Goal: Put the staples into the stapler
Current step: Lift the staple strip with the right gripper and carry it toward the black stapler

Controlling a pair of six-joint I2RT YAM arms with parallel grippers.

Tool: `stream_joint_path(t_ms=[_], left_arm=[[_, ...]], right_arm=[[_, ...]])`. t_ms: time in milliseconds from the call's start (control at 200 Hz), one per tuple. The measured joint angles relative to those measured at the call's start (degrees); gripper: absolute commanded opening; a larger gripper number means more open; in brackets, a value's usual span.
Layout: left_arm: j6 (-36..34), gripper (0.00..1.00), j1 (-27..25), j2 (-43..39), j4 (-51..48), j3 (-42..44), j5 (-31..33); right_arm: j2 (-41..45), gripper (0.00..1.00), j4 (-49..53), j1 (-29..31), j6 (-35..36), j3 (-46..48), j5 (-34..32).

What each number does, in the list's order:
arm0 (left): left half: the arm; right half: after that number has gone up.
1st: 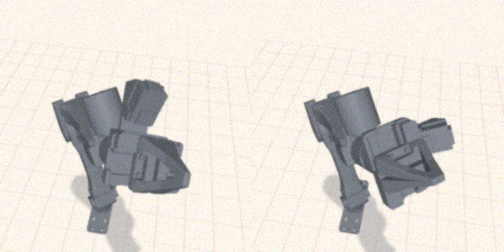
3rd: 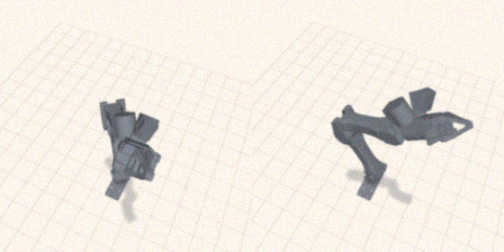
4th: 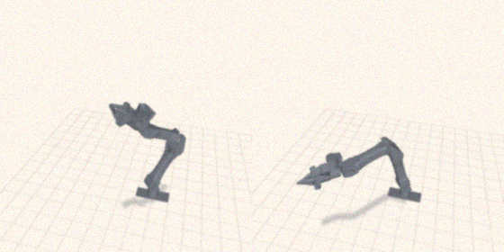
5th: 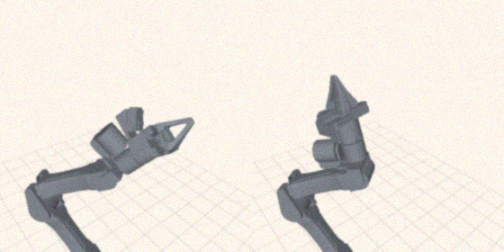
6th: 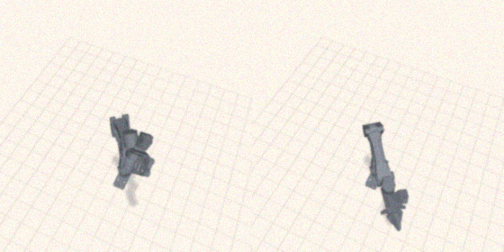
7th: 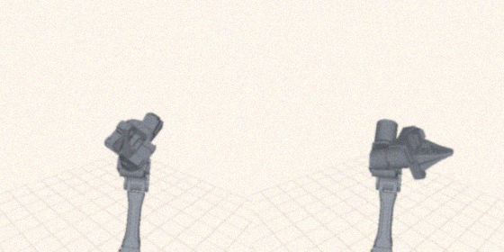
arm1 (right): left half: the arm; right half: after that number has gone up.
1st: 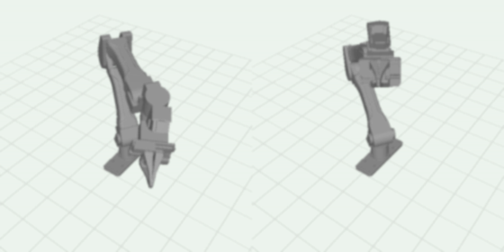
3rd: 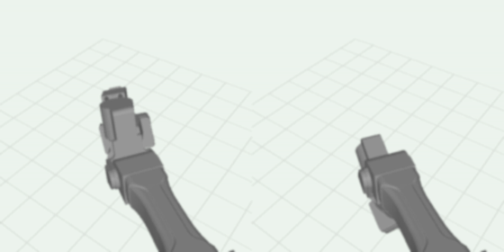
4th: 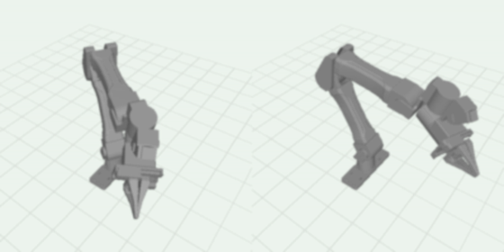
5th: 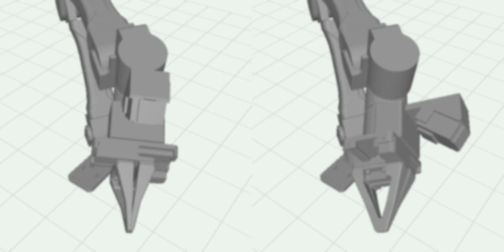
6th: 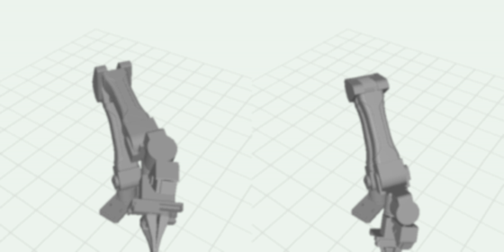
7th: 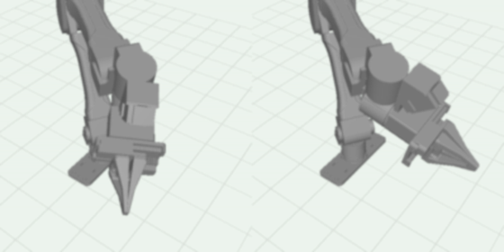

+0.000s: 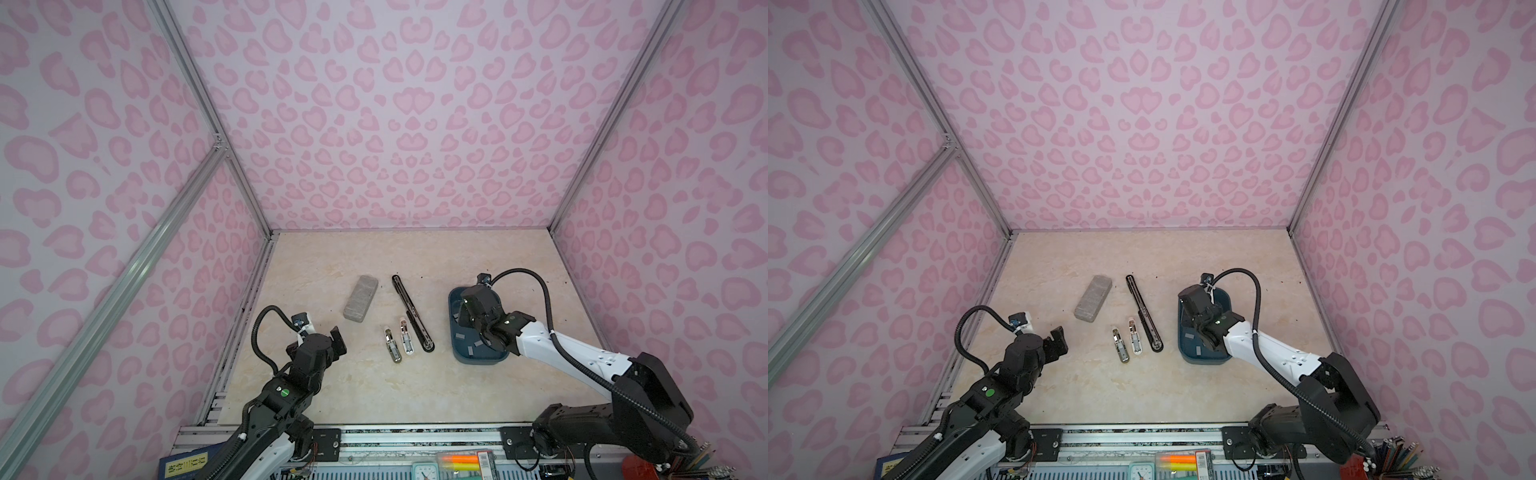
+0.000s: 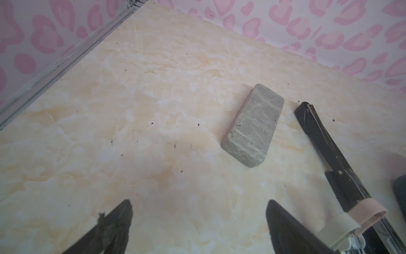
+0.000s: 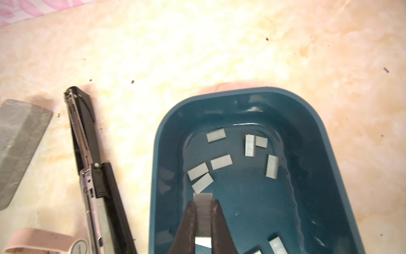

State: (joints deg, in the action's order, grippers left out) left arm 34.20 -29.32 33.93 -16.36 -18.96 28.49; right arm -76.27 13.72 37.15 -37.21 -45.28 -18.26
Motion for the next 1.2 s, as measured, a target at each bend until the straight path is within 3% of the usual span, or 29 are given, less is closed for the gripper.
stream_joint_path(t_ms=[255,575,970,1200], left_arm=[[-1.0,0.97,0.0,2.2,1.4,-0.7,-3.2],[-1.3,0.97,-0.2,-3.3,1.3,0.7,-5.2],[-1.2,0.98,-0.4,-3.3,1.3,1.5,-6.1],[-1.7,0.98,-0.6,0.0,1.9,0.7,-7.7]], right_arm=[[9.0,0.11,0.3,3.5,2.1,4.3,-3.1],[10.2,0.08,-5.2,4.0,6.3,6.3,-2.9],[14.5,0.11,-16.4,8.9,13.2,11.6,4.0],[8.7,0.09,-21.2,10.1,18.0,11.2,11.5]])
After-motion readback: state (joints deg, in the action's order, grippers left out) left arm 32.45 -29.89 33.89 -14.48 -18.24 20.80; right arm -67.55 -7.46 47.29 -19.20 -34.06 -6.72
